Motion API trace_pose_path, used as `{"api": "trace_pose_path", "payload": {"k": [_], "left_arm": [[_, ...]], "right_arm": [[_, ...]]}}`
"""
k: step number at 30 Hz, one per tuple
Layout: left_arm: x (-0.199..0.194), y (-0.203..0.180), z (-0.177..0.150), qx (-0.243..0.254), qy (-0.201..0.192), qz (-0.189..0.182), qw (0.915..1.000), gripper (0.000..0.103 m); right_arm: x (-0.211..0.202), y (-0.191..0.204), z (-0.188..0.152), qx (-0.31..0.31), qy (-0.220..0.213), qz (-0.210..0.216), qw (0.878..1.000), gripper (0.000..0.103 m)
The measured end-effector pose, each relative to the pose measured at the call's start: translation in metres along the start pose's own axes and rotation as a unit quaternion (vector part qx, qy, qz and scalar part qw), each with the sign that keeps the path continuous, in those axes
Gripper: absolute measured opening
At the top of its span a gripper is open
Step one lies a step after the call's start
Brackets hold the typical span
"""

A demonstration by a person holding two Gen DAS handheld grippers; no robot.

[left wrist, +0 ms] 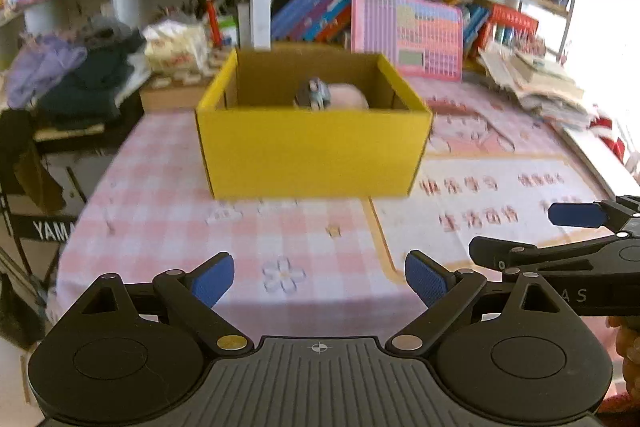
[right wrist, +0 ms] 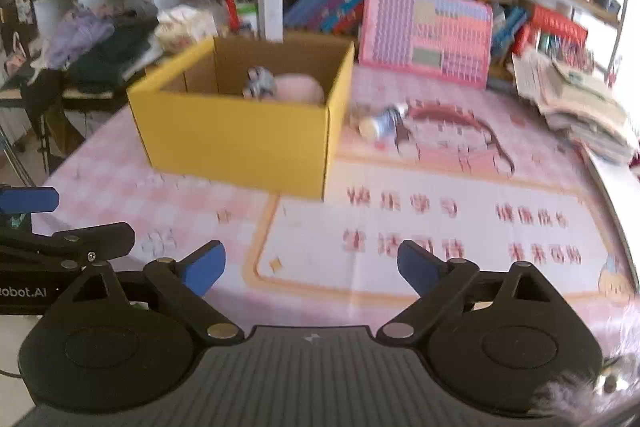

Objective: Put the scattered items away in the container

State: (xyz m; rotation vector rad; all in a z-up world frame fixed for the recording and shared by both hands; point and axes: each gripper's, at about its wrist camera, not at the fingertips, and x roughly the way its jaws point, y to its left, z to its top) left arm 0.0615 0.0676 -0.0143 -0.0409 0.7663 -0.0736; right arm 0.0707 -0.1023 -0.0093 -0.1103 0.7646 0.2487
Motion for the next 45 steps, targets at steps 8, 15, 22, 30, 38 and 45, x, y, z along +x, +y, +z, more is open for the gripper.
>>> {"api": "trace_pose_path", "payload": {"k": [8,15,22,30,38,45], "left_arm": [[0.009,-0.004,-0.012,-0.013,0.049,-0.001,0.9987,0.094],[0.012,-0.019,-0.012,0.001,0.059,-0.014,0.9982,0.094],[0.012,-0.032,-0.011,0.024,0.059,-0.026,0.9977,0.094],[0.016,-0.039,-0.008,0.034,0.058,-0.038,0.997,0.094],[0.026,-0.049,0.003,0.036,0.055,-0.064,0.9958,0.094],[0.034,-0.064,0.016,0.043,0.042,-0.093,0.9939,0.094]], "right_arm": [[0.001,-0.011,-0.015,0.01,0.039,-0.012,0.999,0.098],[-0.007,-0.022,-0.021,0.019,0.041,-0.029,0.999,0.1],[-0.011,-0.03,-0.023,0.029,0.037,-0.038,0.998,0.1],[-0.006,-0.035,-0.019,0.031,0.037,-0.043,0.998,0.1],[0.001,-0.047,-0.01,0.028,0.033,-0.055,0.998,0.1],[0.009,-0.068,-0.001,0.037,0.034,-0.069,0.996,0.1]]}}
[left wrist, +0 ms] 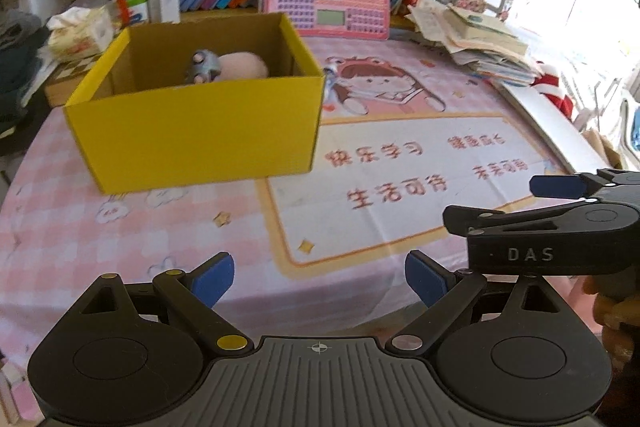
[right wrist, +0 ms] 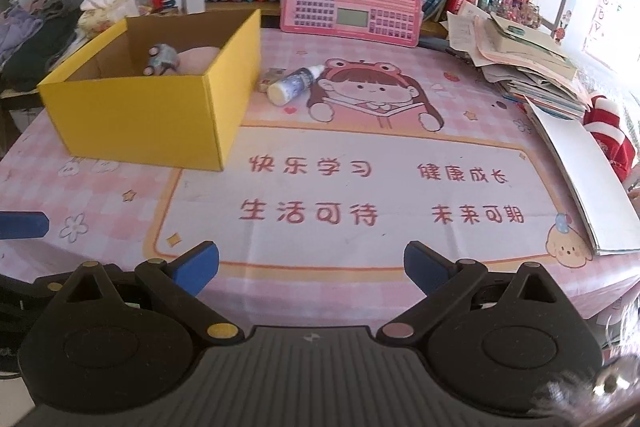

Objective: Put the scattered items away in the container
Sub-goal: 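Move the left tool toward the white spray bottle while the right tool approaches the card box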

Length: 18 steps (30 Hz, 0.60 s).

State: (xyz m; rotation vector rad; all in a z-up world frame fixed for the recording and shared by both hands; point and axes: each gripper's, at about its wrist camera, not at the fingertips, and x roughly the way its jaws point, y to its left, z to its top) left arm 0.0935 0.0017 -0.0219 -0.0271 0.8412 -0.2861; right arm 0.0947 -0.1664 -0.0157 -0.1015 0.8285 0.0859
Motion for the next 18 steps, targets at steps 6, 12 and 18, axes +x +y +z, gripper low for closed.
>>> {"api": "trace_pose_path", "payload": {"k": [6,12,18], "left_arm": [[0.014,-0.014,0.009,0.005,0.0,-0.025,0.9997,0.094],[0.027,-0.033,0.02,0.024,-0.006,-0.042,0.9988,0.093],[0.046,-0.052,0.038,0.056,-0.022,-0.062,0.9962,0.093]], "right_arm": [[0.008,-0.015,0.006,0.0,0.003,-0.009,1.0,0.1],[0.019,-0.038,0.011,0.019,0.005,-0.026,0.999,0.098],[0.04,-0.065,0.027,0.039,0.007,-0.03,0.999,0.086]]}}
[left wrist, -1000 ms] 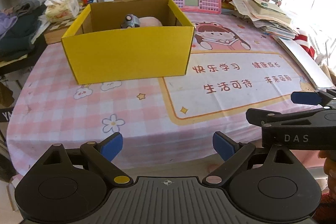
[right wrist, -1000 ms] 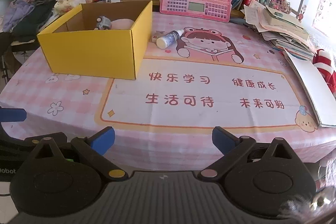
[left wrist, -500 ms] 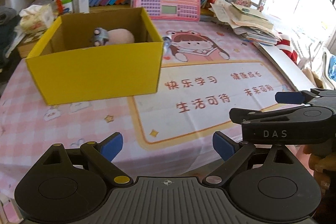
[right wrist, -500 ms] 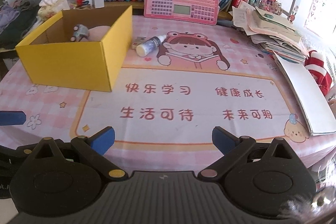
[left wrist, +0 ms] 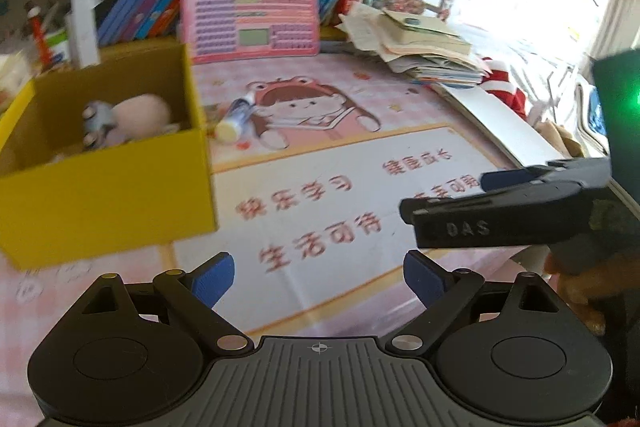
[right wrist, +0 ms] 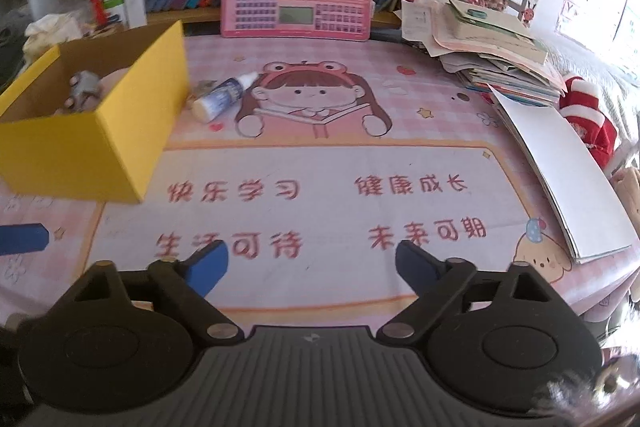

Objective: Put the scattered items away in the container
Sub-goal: 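Move the left tool toward the white spray bottle while the right tool approaches the card box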

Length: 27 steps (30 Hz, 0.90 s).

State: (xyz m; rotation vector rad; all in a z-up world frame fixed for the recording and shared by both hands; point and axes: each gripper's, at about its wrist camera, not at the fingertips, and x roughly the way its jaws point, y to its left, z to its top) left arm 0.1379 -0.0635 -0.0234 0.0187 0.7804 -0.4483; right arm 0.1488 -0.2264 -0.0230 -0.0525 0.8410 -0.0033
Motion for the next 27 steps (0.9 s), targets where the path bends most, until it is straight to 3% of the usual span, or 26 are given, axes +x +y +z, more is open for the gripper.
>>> {"api": "trace_pose_path", "payload": {"k": [4,7,12,16,27], "left_arm": [[0.019,-0.001,0.016,0.002,-0.006,-0.001,1.0,0.09],[0.031,-0.001,0.028,0.003,-0.013,0.005,0.9999,0.081],[0.053,-0.005,0.044,0.005,-0.006,0.015,0.9999,0.052],[0.071,-0.006,0.058,-0.005,0.002,0.042,0.9991,0.036],[0.13,-0.007,0.103,-0.041,0.001,0.151,0.9877,0.034]], "right_arm": [[0.016,-0.01,0.016,-0.003,0.0,0.009,1.0,0.076],[0.03,-0.019,0.03,-0.003,-0.005,0.019,1.0,0.069],[0.05,-0.036,0.054,0.009,-0.013,0.035,0.999,0.066],[0.071,-0.047,0.072,0.013,-0.008,0.056,0.998,0.065],[0.124,-0.059,0.119,-0.007,-0.011,0.128,0.992,0.065]]}}
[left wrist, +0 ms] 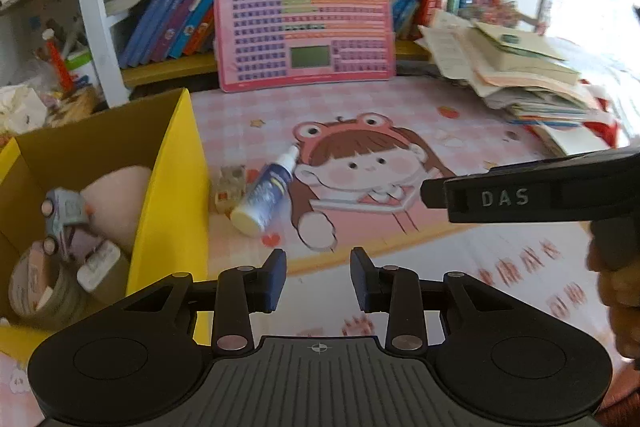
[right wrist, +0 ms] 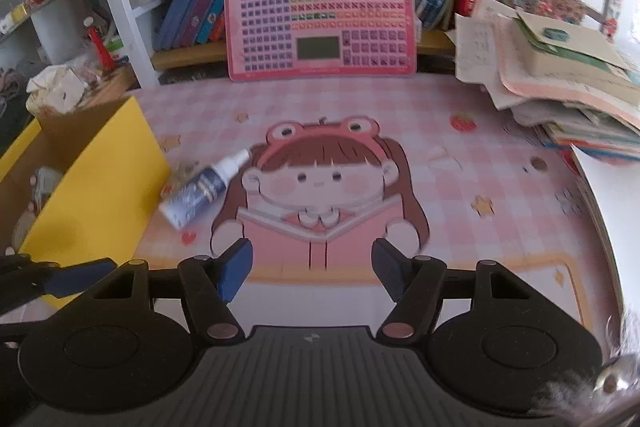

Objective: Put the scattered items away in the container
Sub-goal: 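Move the left tool toward the white spray bottle while the right tool approaches the card box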

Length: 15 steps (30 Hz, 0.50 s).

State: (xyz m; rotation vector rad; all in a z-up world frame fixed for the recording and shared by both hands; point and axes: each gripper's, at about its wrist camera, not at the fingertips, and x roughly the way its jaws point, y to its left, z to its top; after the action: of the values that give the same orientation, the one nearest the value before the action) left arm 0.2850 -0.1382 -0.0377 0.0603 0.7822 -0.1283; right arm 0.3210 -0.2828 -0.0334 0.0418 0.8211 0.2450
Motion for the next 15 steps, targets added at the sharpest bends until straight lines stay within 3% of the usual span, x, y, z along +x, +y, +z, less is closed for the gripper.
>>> {"api": "trace_pose_path", "payload": {"k": [11,15], "left_arm": [[0.067,-0.001,0.03,-0.006,0.042,0.091,0.9949,0.034],[0.089,-0.005,0.039,0.019,0.05,0.12,0.9913,0.036]], "right_arm": [[0.036,-0.02,0.034,0.015,-0.008,0.047,0.999,0.065],[0.046,-0.028,0.033,0.024,0.005,0.057,0.998,0.065]]}}
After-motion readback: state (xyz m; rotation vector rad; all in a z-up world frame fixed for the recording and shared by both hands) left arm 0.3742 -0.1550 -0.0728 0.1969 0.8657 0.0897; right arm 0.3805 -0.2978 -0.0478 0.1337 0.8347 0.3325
